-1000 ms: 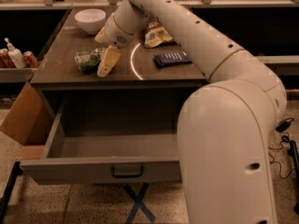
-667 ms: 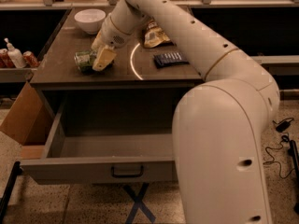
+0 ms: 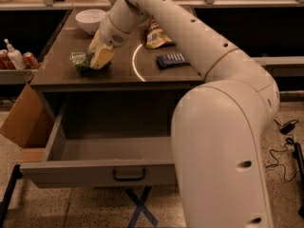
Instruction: Place green can into top drawer
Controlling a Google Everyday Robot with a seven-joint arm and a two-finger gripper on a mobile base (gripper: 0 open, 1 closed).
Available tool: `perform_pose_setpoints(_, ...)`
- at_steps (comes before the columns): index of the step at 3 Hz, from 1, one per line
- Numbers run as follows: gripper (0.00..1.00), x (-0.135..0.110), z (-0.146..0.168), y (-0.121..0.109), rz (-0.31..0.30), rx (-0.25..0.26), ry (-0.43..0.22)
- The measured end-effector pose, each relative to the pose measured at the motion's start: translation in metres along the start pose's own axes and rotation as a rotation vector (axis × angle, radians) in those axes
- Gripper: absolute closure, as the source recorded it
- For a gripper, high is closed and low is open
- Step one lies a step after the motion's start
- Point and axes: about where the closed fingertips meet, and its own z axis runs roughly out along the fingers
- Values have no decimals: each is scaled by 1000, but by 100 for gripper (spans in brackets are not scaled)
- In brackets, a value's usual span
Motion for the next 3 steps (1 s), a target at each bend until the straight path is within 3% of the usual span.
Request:
perform_pose_setpoints(1,100,-7,-13,3,-18,16,-7)
perform_pose_setpoints(2,100,-14,-35,11,-34,46,-13)
perform_pose_setpoints(3,100,-20,-55,33,-39,58,-22)
